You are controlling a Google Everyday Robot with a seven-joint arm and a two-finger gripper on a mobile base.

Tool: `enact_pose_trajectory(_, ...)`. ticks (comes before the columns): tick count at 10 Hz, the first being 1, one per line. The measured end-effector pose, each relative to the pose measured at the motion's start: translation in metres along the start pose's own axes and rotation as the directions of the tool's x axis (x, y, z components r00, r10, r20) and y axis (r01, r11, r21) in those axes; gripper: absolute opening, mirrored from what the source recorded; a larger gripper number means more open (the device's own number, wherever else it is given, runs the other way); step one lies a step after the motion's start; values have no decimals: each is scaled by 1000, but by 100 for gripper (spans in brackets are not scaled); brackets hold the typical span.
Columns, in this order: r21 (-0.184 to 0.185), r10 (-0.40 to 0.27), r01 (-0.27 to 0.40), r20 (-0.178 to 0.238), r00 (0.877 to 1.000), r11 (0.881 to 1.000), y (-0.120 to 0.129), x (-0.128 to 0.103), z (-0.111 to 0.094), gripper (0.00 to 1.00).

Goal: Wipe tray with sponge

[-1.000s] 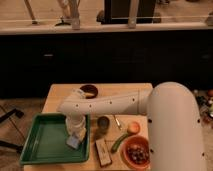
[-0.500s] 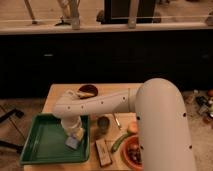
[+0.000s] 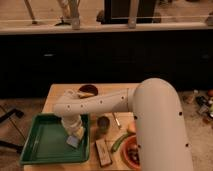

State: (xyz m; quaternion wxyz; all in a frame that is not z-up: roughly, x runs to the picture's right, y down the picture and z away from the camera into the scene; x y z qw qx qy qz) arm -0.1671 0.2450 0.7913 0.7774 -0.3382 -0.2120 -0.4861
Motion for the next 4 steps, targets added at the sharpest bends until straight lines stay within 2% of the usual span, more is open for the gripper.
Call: enact_pose_trajectory(4, 13, -54, 54, 11, 998, 998, -21, 9, 3, 1)
